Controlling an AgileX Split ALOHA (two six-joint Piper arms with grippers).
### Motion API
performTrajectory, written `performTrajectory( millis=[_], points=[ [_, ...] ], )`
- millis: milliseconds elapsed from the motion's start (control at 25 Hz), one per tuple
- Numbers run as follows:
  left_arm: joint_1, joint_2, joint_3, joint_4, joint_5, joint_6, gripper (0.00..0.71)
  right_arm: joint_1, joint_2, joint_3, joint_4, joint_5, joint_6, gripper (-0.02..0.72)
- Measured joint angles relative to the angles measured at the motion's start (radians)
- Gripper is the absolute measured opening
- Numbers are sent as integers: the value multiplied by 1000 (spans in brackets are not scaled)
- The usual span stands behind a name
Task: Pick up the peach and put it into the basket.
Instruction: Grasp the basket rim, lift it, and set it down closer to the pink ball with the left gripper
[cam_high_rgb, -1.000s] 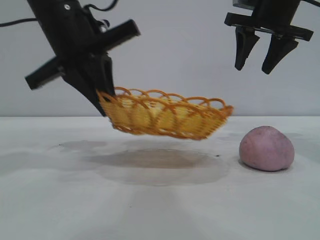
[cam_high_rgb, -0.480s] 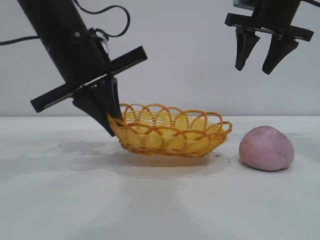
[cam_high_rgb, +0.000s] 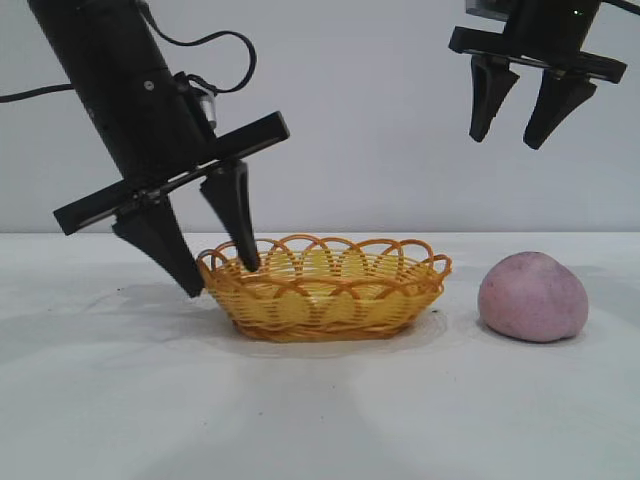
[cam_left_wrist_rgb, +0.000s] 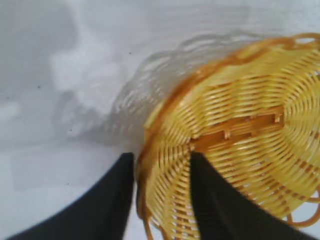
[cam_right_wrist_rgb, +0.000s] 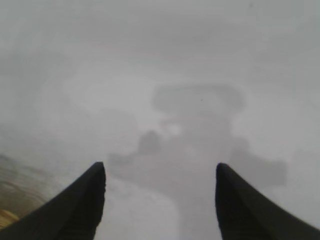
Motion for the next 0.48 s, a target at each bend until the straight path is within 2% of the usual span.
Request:
performTrajectory(
  millis=[80,200,240,480],
  points=[
    [0,-21,0,32,17,0,489,0,0,0,0,0,0,407],
    [0,-79,0,104,20,0,473,0,0,0,0,0,0,407],
    [0,-101,0,139,22,0,514,0,0,0,0,0,0,407],
    [8,-178,-3,396,70,0,499,0,0,0,0,2,0,407]
  ],
)
